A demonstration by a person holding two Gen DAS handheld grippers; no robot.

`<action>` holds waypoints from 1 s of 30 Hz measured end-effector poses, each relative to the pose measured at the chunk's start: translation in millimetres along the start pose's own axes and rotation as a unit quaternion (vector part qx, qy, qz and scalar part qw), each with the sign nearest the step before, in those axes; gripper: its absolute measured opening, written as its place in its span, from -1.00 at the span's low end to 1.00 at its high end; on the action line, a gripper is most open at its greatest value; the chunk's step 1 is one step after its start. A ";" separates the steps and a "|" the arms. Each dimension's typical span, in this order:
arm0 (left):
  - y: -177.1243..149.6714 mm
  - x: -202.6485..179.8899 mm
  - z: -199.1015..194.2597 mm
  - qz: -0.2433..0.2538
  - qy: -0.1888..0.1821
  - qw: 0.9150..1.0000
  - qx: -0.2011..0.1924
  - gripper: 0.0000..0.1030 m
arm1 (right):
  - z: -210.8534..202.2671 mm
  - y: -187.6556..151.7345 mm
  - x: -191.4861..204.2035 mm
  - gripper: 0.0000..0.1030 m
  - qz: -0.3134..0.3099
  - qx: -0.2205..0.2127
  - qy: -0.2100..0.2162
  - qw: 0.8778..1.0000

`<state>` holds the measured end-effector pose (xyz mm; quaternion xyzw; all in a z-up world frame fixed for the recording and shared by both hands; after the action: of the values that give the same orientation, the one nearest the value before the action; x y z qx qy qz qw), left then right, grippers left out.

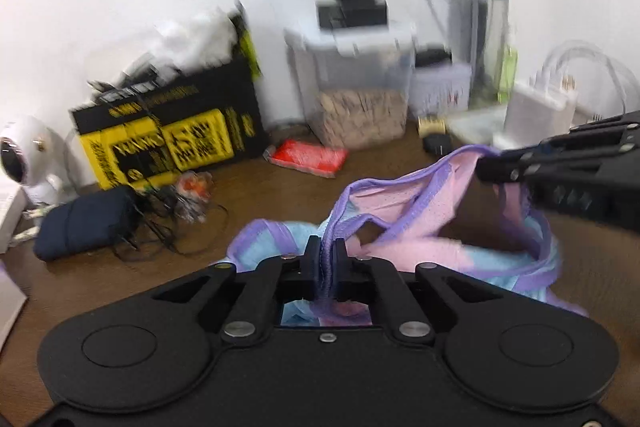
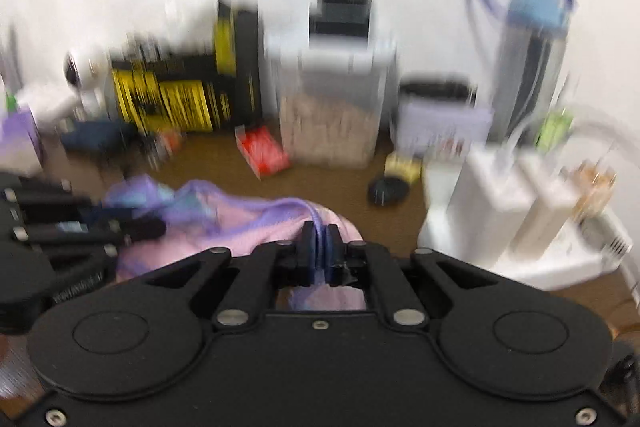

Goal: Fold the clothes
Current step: 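Grasp the purple trim with the left gripper while the right gripper grasps another trim edge, then lift the garment with both grippers, holding it up between them to shake it open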

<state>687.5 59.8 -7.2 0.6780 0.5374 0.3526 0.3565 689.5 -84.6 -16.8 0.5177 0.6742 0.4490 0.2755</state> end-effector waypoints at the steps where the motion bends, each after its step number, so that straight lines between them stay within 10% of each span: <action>1: 5.3 5.0 -10.2 -0.007 0.006 1.000 -0.013 -0.90 | -9.8 8.3 0.1 -0.89 0.006 -0.017 0.009 1.000; 8: 11.4 35.1 -118.0 -0.080 0.015 0.993 -0.085 -0.90 | -102.6 41.5 40.5 -0.88 -0.025 -0.098 0.073 0.992; 12: -16.3 32.3 -191.7 -0.085 0.028 0.992 -0.089 -0.90 | -170.5 4.8 90.7 -0.89 -0.123 -0.089 0.093 0.984; 22: -230.2 -27.8 -395.4 -0.123 0.087 0.988 -0.041 -0.87 | -329.4 -180.6 168.8 -0.88 -0.258 -0.006 0.199 0.945; 24: -246.4 -34.0 -407.9 -0.106 0.087 0.990 -0.036 -0.71 | -341.7 -213.6 175.5 -0.88 -0.254 0.021 0.217 0.942; 27: -252.9 -52.3 -425.7 -0.044 0.055 0.997 -0.025 0.42 | -348.9 -240.6 179.2 -0.88 -0.255 0.032 0.207 0.944; 30: -237.6 -66.6 -443.3 0.023 0.037 0.998 -0.051 0.53 | -357.1 -238.4 175.0 -0.88 -0.257 0.014 0.184 0.949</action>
<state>180.7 80.8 1.9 0.6578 0.5157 0.4121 0.3626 228.7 -48.0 -53.8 0.2391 0.8295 0.4413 0.2450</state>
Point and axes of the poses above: each gripper's, at about its wrist camera, not at the fingertips, and z roughly the way its jaws point, x to its left, y to its top, the point moved 8 cm from there along z, roughly the way its jaws point, and after that the axes turned 4 degrees about -x, right-handed, at the moved point
